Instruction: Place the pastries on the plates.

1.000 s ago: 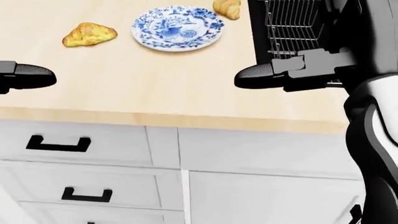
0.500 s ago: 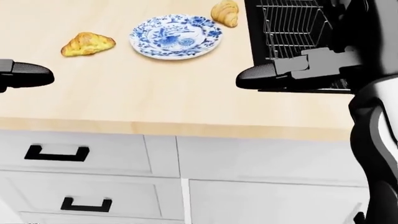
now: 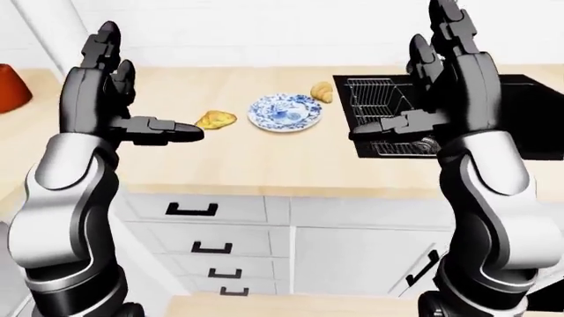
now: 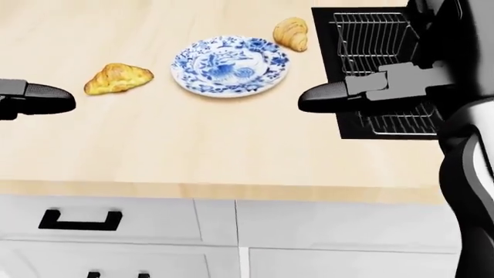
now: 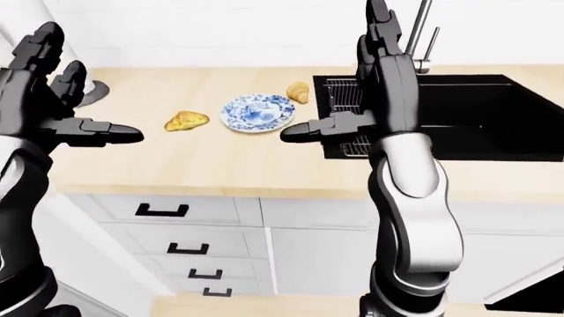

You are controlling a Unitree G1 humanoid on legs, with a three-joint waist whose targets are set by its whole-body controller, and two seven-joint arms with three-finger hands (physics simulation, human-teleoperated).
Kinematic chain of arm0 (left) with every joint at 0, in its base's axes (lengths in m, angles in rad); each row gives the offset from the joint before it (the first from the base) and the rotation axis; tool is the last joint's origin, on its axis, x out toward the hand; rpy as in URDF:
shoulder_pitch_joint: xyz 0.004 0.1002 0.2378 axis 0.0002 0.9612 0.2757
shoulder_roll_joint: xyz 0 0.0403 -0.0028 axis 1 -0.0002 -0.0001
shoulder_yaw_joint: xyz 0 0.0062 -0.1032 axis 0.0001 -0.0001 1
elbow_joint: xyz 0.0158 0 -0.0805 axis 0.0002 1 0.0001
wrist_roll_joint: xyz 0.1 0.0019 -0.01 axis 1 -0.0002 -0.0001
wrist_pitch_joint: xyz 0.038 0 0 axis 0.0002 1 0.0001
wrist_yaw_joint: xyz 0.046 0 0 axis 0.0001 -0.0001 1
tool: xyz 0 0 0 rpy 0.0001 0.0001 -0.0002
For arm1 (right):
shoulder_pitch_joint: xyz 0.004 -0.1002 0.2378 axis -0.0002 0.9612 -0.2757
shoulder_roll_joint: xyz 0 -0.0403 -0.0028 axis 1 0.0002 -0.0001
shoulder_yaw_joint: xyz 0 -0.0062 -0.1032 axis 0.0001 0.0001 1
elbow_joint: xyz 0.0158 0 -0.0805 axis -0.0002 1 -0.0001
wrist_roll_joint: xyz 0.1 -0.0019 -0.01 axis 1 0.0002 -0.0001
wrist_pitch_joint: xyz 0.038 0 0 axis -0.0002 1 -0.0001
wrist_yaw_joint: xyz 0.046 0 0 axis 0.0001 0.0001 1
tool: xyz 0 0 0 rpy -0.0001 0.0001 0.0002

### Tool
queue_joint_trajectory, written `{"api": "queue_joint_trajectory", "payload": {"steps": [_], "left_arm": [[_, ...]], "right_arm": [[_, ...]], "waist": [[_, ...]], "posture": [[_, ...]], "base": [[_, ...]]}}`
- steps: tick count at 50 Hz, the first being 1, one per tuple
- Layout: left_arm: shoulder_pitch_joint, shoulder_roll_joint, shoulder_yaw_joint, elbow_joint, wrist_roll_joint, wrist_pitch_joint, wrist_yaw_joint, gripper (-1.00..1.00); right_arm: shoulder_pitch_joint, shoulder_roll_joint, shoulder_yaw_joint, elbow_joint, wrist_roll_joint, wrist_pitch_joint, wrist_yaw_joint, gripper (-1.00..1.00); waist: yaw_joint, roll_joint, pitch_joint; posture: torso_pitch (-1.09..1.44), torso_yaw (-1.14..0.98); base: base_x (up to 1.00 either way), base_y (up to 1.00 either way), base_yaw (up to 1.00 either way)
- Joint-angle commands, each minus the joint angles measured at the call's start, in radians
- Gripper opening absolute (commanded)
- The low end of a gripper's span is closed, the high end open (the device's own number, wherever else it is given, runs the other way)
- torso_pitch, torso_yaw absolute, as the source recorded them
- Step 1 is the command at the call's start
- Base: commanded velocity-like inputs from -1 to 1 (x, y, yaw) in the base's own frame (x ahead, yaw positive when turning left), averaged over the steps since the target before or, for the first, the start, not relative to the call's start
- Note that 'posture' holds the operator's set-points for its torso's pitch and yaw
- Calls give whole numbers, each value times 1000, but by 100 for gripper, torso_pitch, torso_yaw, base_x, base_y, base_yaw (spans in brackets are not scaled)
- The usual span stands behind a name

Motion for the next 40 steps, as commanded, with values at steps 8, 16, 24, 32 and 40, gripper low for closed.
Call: {"api": "queue_joint_trajectory", "payload": {"steps": [8,16,24,32,40], "left_arm": [[-52,22,19,-24,19,-29,9,100],[-48,22,24,-24,24,-32,5,100],[-53,30,21,-20,29,-31,-1,100],[-105,65,18,-18,37,6,-26,100],[-135,74,7,14,51,-2,-47,100]], "right_arm": [[-24,-5,0,-33,6,-31,10,100],[-31,-6,-5,-25,23,-27,-8,100],[-42,-23,-38,-32,64,12,-40,100],[-90,-90,-67,-45,92,85,-49,100],[-140,-132,-73,-46,82,145,-47,100]], "waist": [[-16,138,-41],[-4,94,-17],[6,11,-23],[12,38,0],[37,23,-6]], "posture": [[0,0],[0,0],[0,0],[0,0],[0,0]], "base": [[56,31,0],[28,11,0],[0,0,0],[0,-10,0],[0,-21,0]]}}
